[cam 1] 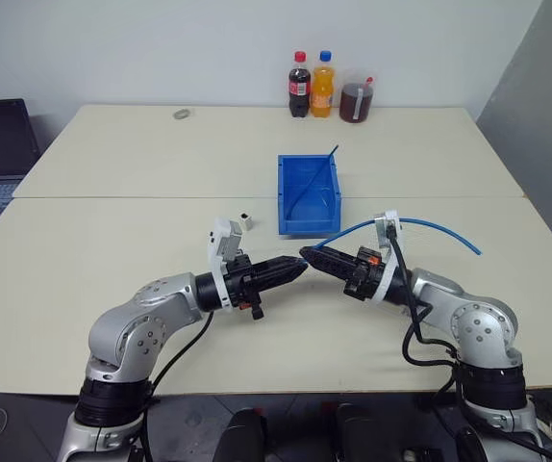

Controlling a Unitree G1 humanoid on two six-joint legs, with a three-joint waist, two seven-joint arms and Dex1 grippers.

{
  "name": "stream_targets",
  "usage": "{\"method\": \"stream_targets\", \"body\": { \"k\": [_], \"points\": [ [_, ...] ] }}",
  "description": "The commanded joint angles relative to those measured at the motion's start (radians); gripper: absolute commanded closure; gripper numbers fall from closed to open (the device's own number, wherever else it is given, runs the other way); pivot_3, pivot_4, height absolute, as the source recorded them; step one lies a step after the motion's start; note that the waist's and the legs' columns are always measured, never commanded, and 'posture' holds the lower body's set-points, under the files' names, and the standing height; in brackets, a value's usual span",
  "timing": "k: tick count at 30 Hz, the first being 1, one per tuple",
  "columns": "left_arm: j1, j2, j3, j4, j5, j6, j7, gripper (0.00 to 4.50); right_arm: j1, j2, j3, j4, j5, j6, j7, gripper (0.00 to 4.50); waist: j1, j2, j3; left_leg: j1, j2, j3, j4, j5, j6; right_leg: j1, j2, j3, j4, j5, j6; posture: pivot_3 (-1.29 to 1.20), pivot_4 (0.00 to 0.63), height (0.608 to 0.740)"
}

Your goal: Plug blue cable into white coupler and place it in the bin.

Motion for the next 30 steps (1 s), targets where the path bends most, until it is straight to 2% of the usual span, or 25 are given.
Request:
{"method": "stream_targets", "body": {
  "k": [1, 6, 8, 19, 22, 25, 30],
  "points": [
    [0.002, 0.008, 0.0, -0.02, 0.007, -0.027, 0.003, 4.26, -0.008, -0.006, 0.021, -0.07, 0.081, 0.023, 0.04, 4.36, 0.0, 0.0, 0.0, 0.0, 0.0, 0.0, 0.0, 0.0, 0.0, 0.0, 0.0, 0.0, 0.0, 0.0, 0.0, 0.0, 0.15, 0.74],
    [0.003, 0.007, -0.011, -0.016, 0.026, -0.046, 0.006, 4.26, -0.002, -0.012, 0.029, -0.078, 0.094, 0.03, 0.039, 4.37, 0.0, 0.0, 0.0, 0.0, 0.0, 0.0, 0.0, 0.0, 0.0, 0.0, 0.0, 0.0, 0.0, 0.0, 0.0, 0.0, 0.15, 0.74],
    [0.009, 0.023, -0.023, -0.013, 0.044, -0.054, -0.009, 3.55, -0.002, -0.015, 0.033, -0.077, 0.094, 0.03, 0.038, 4.37, 0.0, 0.0, 0.0, 0.0, 0.0, 0.0, 0.0, 0.0, 0.0, 0.0, 0.0, 0.0, 0.0, 0.0, 0.0, 0.0, 0.15, 0.74],
    [0.142, 0.152, -0.063, -0.061, 0.178, -0.197, -0.084, 1.25, 0.008, -0.047, 0.039, -0.066, 0.062, 0.0, 0.042, 4.37, -0.001, 0.0, 0.0, 0.0, 0.0, 0.001, -0.001, 0.0, 0.0, -0.001, 0.0, 0.001, -0.001, 0.0, 0.0, 0.0, 0.15, 0.74],
    [0.221, 0.191, -0.053, -0.061, 0.249, -0.276, -0.084, 0.6, 0.018, -0.066, 0.047, -0.067, 0.037, -0.015, 0.054, 4.37, 0.0, 0.0, 0.0, -0.001, 0.0, 0.001, -0.001, 0.0, 0.0, -0.001, 0.0, 0.001, -0.001, 0.0, 0.0, 0.0, 0.15, 0.74],
    [0.282, 0.191, -0.022, -0.029, 0.345, -0.406, -0.033, 0.06, 0.028, -0.091, 0.064, -0.07, 0.004, -0.041, 0.069, 4.37, 0.0, 0.001, 0.0, 0.0, 0.001, 0.001, -0.001, 0.0, 0.0, -0.001, 0.0, 0.002, -0.001, 0.0, 0.0, 0.0, 0.15, 0.74],
    [0.331, 0.185, 0.047, 0.122, 0.498, -0.636, 0.058, 0.0, 0.042, -0.123, 0.081, -0.065, -0.042, -0.081, 0.096, 4.37, 0.002, 0.001, 0.0, -0.001, 0.001, 0.001, -0.001, 0.0, 0.0, -0.002, 0.0, 0.001, -0.001, 0.0, 0.0, 0.0, 0.15, 0.74]
  ]
}}
